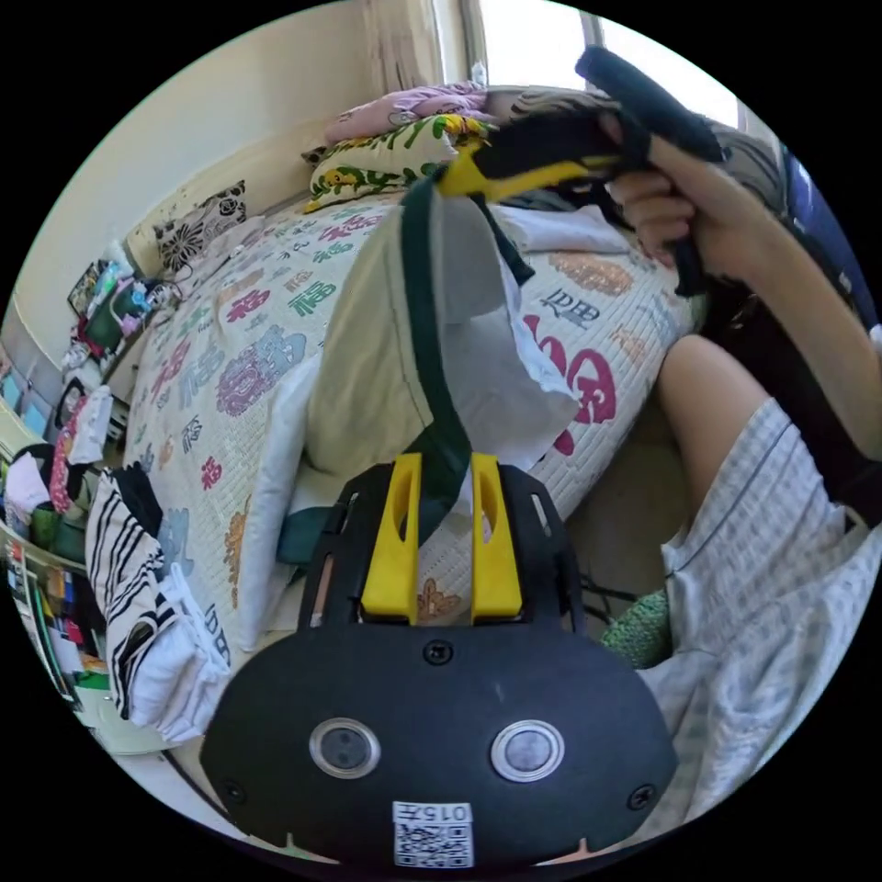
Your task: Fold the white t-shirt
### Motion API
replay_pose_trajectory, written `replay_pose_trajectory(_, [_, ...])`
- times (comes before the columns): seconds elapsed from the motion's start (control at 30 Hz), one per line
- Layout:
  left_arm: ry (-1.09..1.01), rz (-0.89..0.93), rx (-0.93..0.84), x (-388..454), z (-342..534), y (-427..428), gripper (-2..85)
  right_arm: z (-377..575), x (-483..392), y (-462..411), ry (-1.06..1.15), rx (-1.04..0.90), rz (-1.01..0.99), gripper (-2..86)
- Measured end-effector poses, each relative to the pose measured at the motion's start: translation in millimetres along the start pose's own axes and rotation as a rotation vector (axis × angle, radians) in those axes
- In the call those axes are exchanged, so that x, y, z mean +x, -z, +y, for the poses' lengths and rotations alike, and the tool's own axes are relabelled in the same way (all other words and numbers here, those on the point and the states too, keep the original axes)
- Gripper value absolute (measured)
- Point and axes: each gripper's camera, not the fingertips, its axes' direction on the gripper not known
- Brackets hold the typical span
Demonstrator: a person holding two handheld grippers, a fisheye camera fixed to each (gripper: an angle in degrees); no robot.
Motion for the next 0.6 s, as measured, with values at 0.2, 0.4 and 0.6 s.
replay_pose_trajectory(0.2, [-0.001, -0.158, -0.011, 24.6, 21.2, 3.2, 5.3, 17.0, 19.2, 4.6, -0.032, 0.008, -0.043, 2.9])
replay_pose_trajectory(0.4, [0.049, -0.193, 0.041, 9.6, 53.6, 43.4, 1.0, 43.7, 30.7, 14.6, -0.065, 0.005, -0.051, 2.9])
replay_pose_trajectory(0.6, [0.229, -0.150, 0.253, -62.8, 90.6, 166.9, 0.1, 75.1, 20.6, 39.0, -0.050, -0.037, -0.002, 2.6])
